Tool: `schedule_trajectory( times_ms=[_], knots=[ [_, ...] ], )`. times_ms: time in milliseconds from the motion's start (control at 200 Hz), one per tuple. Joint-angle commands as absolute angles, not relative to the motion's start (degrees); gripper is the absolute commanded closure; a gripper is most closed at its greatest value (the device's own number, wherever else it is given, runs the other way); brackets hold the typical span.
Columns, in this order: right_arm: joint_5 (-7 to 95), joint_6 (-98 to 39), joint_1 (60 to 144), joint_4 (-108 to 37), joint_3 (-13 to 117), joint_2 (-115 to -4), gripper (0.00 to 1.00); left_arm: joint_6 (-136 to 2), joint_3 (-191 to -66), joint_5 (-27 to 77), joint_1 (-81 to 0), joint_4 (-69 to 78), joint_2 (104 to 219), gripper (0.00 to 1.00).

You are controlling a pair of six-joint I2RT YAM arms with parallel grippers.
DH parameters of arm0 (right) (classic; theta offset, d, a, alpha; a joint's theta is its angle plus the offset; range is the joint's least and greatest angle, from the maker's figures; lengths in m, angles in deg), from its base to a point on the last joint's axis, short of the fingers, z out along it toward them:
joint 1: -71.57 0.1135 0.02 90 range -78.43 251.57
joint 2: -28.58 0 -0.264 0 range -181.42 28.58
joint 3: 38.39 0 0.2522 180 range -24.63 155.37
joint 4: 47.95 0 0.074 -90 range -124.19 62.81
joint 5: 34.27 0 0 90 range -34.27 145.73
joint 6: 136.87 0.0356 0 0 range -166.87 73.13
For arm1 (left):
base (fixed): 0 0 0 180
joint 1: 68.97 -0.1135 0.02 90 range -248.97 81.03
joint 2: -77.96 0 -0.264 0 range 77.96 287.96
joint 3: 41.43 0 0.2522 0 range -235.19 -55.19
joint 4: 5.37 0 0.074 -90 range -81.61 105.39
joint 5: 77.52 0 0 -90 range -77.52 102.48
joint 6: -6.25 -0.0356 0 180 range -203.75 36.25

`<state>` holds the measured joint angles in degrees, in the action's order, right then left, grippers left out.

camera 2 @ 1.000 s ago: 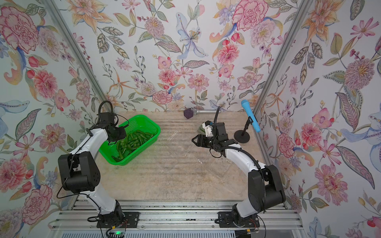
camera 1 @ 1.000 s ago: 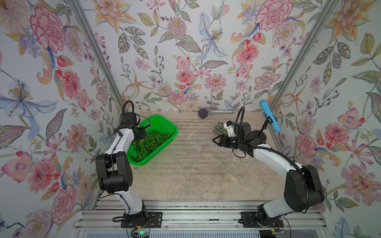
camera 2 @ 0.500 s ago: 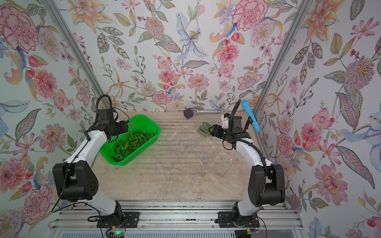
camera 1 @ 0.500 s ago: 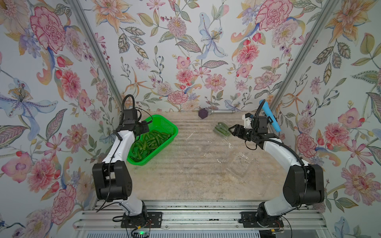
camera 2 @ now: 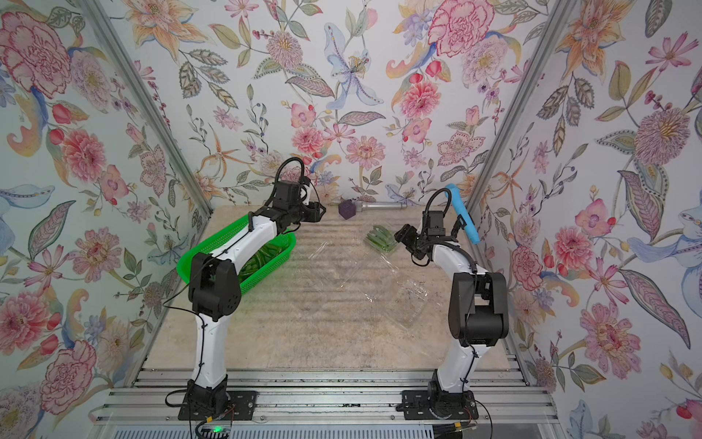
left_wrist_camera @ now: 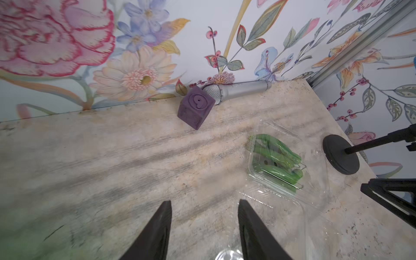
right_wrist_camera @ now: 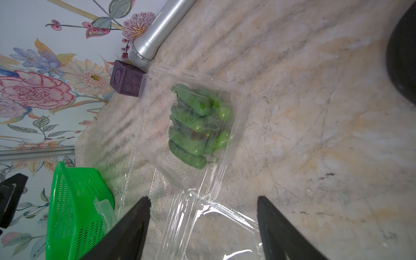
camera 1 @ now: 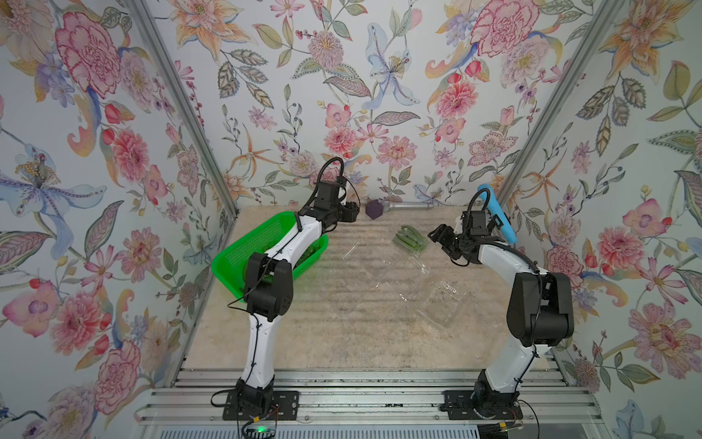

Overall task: Take small green peppers out of containers
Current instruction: Pick up the packing box from the center of the board.

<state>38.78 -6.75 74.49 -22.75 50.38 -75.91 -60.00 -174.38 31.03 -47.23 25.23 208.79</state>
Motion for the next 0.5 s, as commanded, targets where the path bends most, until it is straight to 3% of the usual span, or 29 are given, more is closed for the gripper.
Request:
schedule_trajectory(
  times_ms=[0,330,490],
  knots=[
    [40.6,-0.7,74.7,-22.5,53.1,-78.1,0.22,-61.0,-184.7,32.4,-46.4,28.4,214.7,0.49],
    [37.7,2.5,74.7,-26.5,55.8,-83.9,0.21,-54.5,-198.7,36.2,-45.3,24.6,229.0,0.47],
    [35.4,1.8,75.0,-26.5,57.9,-86.8,0.21,-52.8,-197.3,38.4,-44.4,21.7,230.3,0.46]
  ],
)
